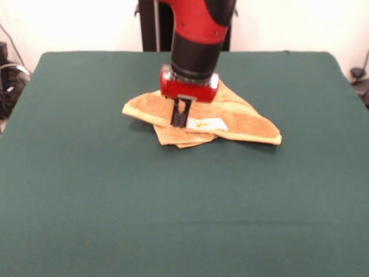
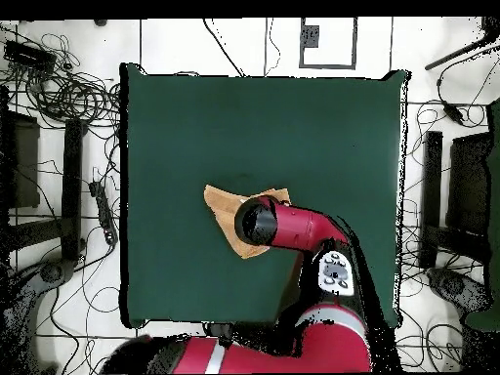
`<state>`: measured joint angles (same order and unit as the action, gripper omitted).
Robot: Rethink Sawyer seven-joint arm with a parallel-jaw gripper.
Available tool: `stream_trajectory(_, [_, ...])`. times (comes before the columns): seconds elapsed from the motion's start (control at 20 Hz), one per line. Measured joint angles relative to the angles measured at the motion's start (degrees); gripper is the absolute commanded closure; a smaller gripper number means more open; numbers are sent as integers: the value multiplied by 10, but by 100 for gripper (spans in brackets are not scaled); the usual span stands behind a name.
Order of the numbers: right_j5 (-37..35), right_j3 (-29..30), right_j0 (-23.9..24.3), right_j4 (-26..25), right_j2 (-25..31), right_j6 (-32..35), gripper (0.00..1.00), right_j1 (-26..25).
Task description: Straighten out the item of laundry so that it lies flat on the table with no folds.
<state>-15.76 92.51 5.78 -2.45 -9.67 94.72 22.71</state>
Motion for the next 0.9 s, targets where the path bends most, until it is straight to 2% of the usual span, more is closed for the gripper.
stream_trajectory(0.1, [-1, -21, -5, 0, -3, 0, 100, -21])
stream_trajectory(0.4, [-14, -54, -17, 0, -15, 0, 100, -36])
stream_trajectory(0.9, [-37, -67, -19, 0, -17, 0, 100, -39])
